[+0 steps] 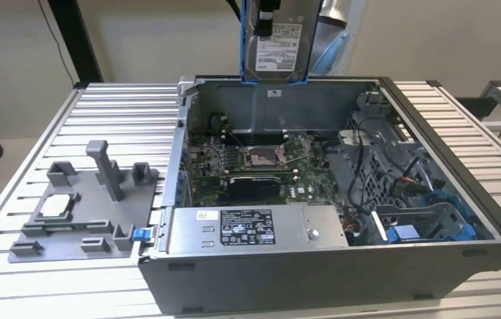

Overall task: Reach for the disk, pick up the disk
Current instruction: 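Pick up the disk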

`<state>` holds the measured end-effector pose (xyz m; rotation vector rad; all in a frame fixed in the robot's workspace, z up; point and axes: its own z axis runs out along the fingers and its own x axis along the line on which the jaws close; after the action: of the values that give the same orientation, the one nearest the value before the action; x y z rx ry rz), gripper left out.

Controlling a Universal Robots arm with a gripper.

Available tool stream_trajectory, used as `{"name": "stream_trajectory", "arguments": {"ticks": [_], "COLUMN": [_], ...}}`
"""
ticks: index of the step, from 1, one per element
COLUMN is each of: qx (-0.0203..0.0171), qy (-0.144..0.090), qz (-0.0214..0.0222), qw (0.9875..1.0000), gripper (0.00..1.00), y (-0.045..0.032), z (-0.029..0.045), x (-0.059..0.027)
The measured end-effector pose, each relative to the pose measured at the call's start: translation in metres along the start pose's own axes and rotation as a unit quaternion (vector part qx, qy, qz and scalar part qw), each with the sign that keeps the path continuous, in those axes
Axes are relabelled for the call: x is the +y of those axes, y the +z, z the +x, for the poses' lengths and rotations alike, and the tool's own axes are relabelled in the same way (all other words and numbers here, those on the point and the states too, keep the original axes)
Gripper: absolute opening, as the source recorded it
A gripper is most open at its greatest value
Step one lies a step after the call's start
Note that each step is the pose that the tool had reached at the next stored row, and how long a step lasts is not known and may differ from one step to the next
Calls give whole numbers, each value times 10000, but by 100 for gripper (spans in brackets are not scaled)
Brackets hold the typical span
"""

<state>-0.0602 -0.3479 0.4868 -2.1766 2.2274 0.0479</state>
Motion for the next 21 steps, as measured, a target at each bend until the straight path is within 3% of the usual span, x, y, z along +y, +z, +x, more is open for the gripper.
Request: {"name": "stream_trajectory", "arguments": {"ticks": [21], "qx": [0], "qy": [1], "qz": [-1], "qw": [10000], "gripper": [0], "y": [-1], "z": [-12], "x": [-500]}}
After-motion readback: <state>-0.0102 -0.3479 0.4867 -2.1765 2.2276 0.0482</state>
